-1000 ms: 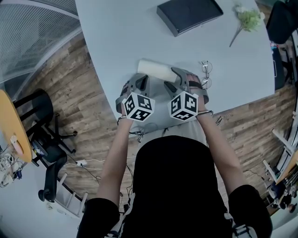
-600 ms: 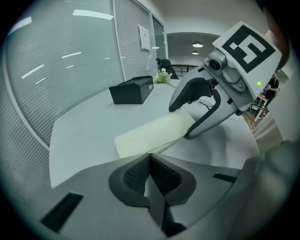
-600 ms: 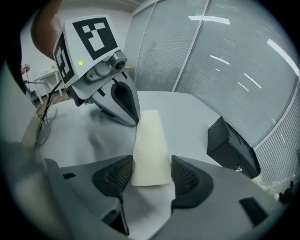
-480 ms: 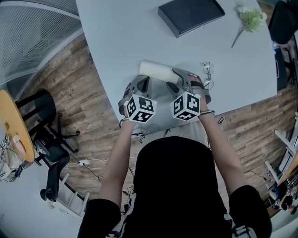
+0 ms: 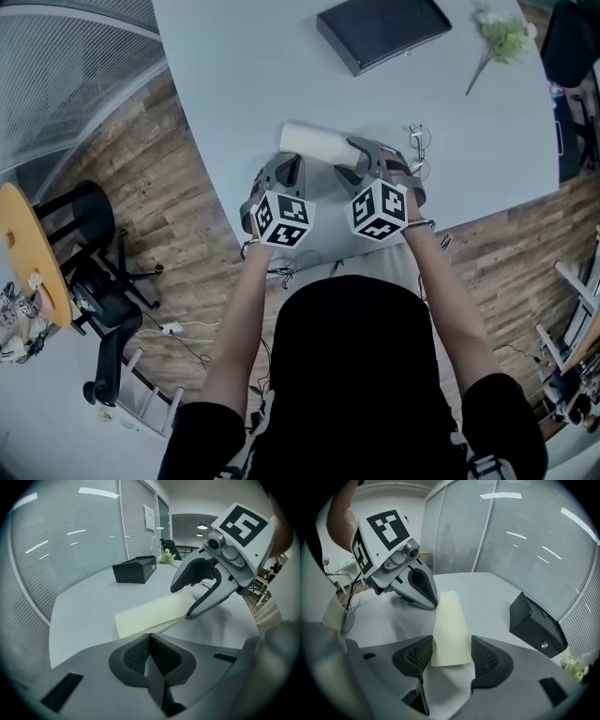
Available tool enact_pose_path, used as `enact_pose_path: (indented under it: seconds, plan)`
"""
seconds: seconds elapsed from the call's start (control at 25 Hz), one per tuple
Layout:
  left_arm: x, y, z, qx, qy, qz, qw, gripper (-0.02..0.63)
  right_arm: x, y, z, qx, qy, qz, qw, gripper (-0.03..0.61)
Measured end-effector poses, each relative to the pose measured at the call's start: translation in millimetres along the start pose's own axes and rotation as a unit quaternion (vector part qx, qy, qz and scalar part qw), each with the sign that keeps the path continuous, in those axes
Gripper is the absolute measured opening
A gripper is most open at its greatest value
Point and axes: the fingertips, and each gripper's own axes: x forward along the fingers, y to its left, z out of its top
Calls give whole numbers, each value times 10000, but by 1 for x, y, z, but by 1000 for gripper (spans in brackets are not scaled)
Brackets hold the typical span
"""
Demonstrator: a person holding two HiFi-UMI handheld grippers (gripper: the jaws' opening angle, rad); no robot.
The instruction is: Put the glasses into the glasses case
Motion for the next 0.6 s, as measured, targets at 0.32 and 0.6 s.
enact_pose_path:
  seconds: [0.32,0.6]
  plan:
    - [1,0,1,89,115,9,9999,23,-5,-3,2,-89,-30,-88,9999,268]
    - [2,0,0,-253,77,-109,9996,23,-19,-8,13,-157,-191,-282,9993,166]
